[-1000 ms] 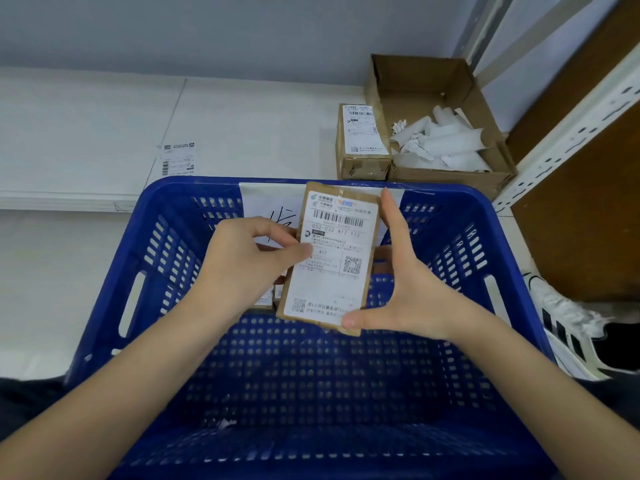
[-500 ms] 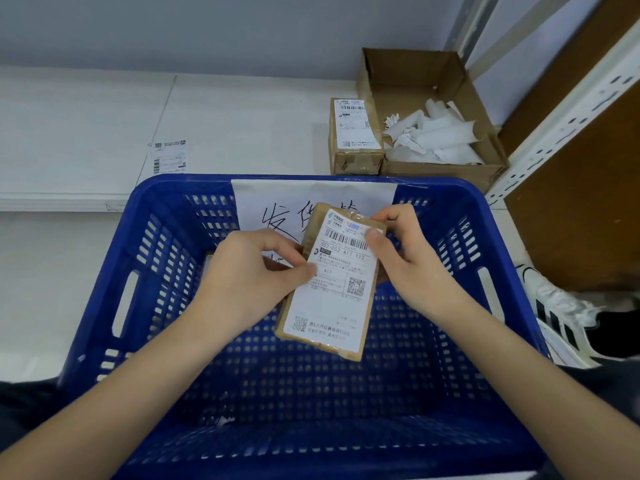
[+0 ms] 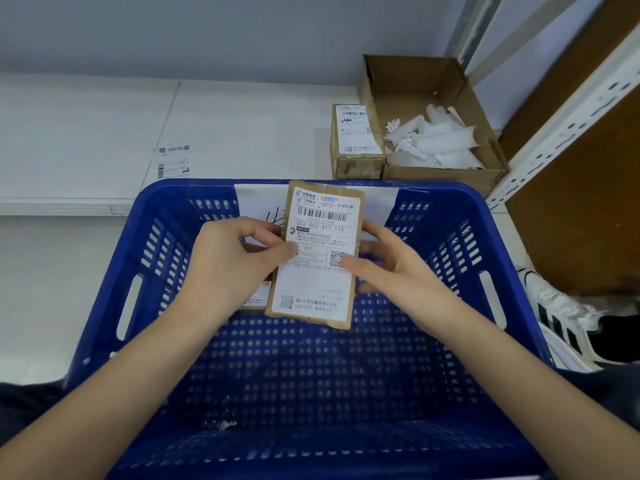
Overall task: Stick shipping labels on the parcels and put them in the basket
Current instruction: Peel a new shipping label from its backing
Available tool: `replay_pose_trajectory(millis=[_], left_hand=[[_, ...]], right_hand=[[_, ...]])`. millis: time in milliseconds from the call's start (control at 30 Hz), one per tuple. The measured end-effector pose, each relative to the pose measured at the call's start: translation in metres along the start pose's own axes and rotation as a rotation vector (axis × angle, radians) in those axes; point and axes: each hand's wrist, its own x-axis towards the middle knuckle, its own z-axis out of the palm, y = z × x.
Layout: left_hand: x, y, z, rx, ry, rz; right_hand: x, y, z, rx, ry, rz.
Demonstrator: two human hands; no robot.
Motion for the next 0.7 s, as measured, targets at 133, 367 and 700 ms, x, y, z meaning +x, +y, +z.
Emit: replay_pose_trajectory(millis=[133, 367, 700], left_hand=[[-0.003, -0.004, 0.003, 0.155, 0.004, 0.043], [-0.014, -0.016, 0.004, 1.021, 0.18, 0.385], [-0.015, -0.041, 0.039, 0.994, -0.05, 0.964]], right_hand=[[-0.001, 0.004, 0.006, 0.067, 0.055, 0.041], [-0.001, 0.007, 0.009, 0.027, 0.092, 0.036], [-0.002, 0.014, 0.012, 0.021, 0.027, 0.019]])
